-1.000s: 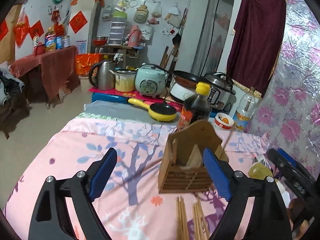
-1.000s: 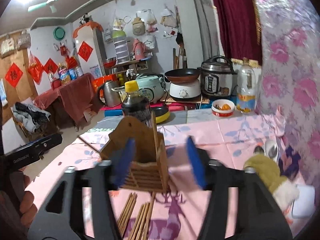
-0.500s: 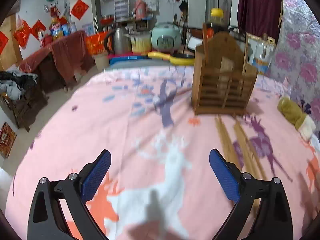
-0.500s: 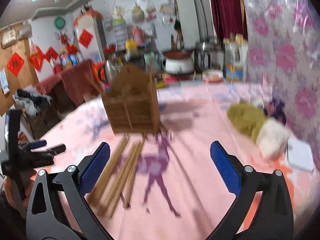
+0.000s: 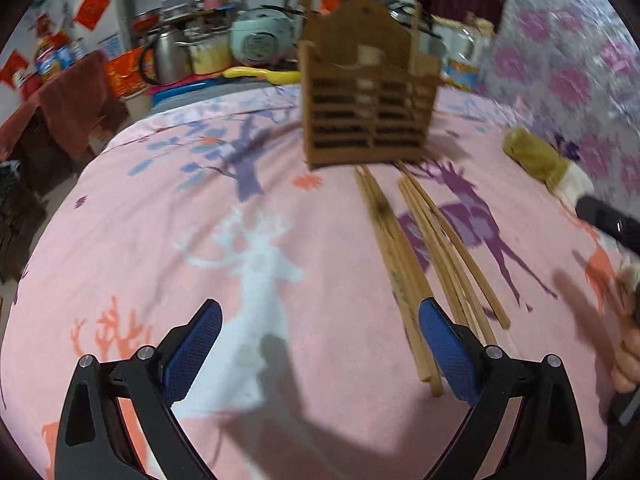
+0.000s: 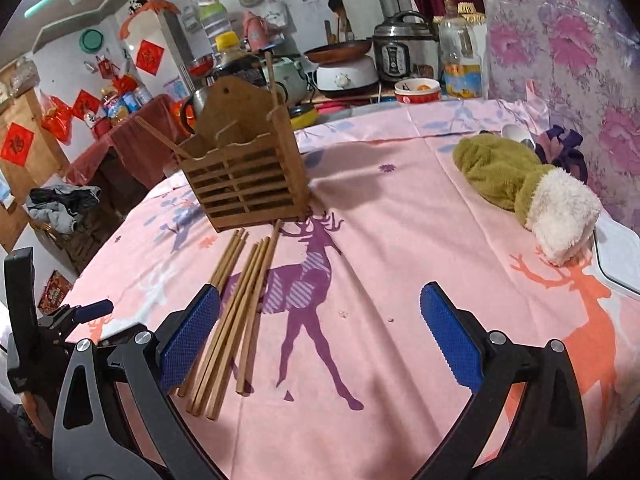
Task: Organize utensils
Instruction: 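Bring both tools back down to the remaining chopsticks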
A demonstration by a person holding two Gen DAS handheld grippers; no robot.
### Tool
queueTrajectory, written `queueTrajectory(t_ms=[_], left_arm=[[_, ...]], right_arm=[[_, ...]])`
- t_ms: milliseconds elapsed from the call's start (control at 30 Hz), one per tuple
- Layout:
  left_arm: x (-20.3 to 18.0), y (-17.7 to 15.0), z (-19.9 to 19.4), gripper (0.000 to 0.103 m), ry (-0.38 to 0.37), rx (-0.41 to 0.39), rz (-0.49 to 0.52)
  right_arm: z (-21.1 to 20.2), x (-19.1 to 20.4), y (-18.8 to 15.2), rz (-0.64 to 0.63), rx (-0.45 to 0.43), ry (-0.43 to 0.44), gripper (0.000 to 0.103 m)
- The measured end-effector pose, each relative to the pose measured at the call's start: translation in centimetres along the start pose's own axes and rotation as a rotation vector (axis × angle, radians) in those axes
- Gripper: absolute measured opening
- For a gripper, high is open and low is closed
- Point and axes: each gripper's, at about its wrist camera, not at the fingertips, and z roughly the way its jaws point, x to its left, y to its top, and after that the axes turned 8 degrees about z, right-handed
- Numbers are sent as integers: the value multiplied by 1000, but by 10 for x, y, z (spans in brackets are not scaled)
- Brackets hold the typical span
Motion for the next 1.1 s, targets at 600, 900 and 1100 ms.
queueTrajectory(t_ms=[600,900,1100], left_arm=[[-20,14,45,97,-15,104,41],[44,14,46,97,27,110,-181],[31,14,44,97,30,101,-117]], right_arm=[[7,-14,4,67,31,-9,97],[7,-18,5,99,47,12,97],[7,-19,5,103,46,12,97]])
